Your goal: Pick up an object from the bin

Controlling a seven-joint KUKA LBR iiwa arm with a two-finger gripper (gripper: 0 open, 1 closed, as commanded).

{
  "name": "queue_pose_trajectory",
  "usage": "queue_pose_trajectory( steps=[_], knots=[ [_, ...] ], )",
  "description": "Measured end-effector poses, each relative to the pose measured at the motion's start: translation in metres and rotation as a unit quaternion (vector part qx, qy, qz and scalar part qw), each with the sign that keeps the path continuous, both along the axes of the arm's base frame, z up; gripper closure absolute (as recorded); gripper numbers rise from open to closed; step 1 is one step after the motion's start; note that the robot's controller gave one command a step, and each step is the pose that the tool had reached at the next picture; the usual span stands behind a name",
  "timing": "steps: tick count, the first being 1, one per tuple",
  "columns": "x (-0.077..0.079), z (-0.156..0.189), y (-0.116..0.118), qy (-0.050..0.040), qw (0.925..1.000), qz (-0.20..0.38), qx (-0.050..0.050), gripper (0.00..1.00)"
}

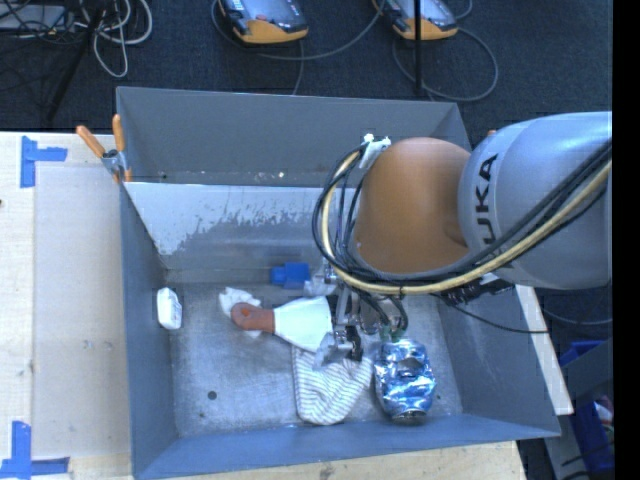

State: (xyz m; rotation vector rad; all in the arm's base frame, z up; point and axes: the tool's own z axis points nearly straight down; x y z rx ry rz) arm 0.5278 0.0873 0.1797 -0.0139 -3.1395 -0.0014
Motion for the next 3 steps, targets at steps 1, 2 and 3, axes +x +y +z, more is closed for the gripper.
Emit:
queue_pose_trajectory(
  steps=[1,2,3],
  knots=[
    [0.048,0.009,0.018,-0.0032,0.9999,0.011,0.0,0.0],
    [0.031,-0.093,0.004,-0.0063,1.0,-0.003,0.003,1.0],
    [0.028,-0.097,0.002,-0.0037,1.0,-0.004,0.002,0.0]
  ],
)
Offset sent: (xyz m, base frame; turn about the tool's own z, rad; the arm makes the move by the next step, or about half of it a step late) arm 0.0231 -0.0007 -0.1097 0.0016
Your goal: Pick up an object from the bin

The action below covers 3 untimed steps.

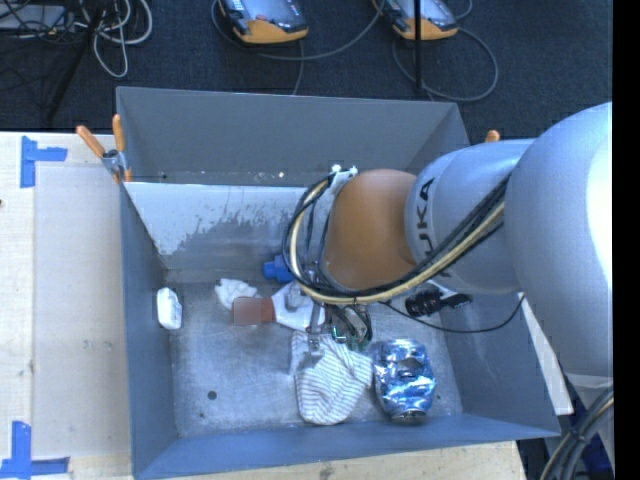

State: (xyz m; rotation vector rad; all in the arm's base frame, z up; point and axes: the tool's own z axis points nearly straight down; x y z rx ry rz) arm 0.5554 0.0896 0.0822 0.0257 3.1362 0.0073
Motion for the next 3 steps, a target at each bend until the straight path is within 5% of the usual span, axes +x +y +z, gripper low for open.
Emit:
queue_pose_trajectory(
  steps=[2,3],
  knots=[
    [0.014,-0.001,0.001,-0.0046,0.9997,-0.022,-0.001,0.0],
    [0.036,-0.003,0.058,0.0069,0.9966,-0.083,-0.001,1.0]
  ],
)
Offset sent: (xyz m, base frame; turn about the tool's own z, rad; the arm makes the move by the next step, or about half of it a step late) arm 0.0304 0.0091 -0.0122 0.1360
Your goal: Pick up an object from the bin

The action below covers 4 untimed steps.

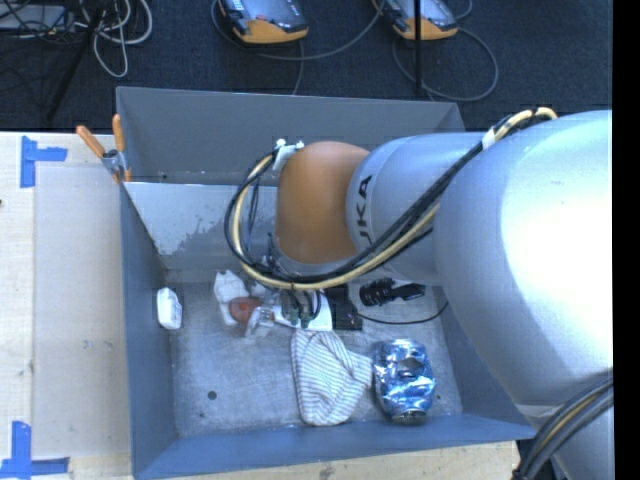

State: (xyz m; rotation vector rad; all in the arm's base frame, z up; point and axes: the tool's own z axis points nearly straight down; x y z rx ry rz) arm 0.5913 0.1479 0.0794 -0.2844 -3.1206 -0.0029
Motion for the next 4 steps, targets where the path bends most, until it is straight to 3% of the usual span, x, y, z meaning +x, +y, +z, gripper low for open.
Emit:
queue_pose_trajectory(
  steps=[1,2,4],
  knots=[
    [0.0,0.0,0.0,-0.0004,1.0,0.0,0.0,1.0],
    [-0.003,0.118,0.0,-0.0036,0.9997,0.025,-0.001,1.0],
    [-0.003,0.118,0.0,-0.0036,0.9997,0.025,-0.002,1.0]
  ],
)
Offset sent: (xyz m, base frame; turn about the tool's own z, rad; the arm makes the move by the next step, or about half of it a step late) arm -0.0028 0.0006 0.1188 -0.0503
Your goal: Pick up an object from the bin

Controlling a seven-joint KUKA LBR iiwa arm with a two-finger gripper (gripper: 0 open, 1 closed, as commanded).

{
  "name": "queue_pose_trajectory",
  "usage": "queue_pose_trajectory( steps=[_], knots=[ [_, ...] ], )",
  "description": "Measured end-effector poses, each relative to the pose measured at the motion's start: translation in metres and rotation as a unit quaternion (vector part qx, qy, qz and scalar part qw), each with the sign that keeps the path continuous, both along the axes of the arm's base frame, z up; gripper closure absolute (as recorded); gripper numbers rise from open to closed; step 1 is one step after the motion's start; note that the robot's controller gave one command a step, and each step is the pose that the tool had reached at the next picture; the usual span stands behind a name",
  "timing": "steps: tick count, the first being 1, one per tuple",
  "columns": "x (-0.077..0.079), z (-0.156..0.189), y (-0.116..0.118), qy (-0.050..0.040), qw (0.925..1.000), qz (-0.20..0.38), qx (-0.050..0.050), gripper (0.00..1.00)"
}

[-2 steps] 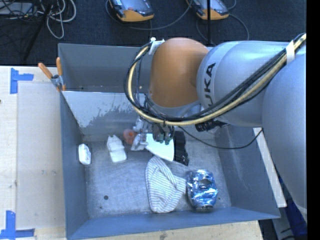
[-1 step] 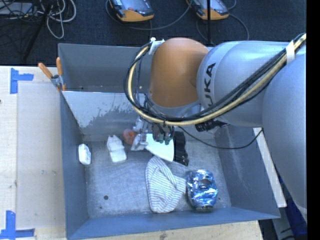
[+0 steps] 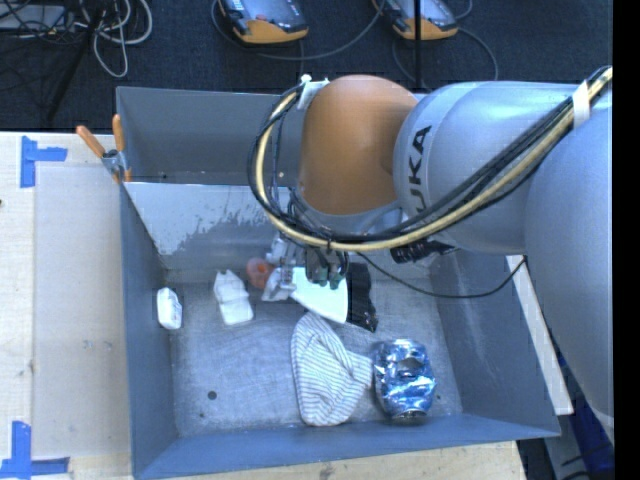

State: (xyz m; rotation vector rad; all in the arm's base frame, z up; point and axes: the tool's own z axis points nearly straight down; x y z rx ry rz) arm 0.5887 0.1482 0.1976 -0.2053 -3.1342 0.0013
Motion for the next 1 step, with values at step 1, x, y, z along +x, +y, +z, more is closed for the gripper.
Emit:
queue_pose_trajectory(
  steps=[1],
  knots=[
    [-0.0014,0.0101,0.001,-0.0027,0.9997,0.024,0.001,1.0]
  ],
)
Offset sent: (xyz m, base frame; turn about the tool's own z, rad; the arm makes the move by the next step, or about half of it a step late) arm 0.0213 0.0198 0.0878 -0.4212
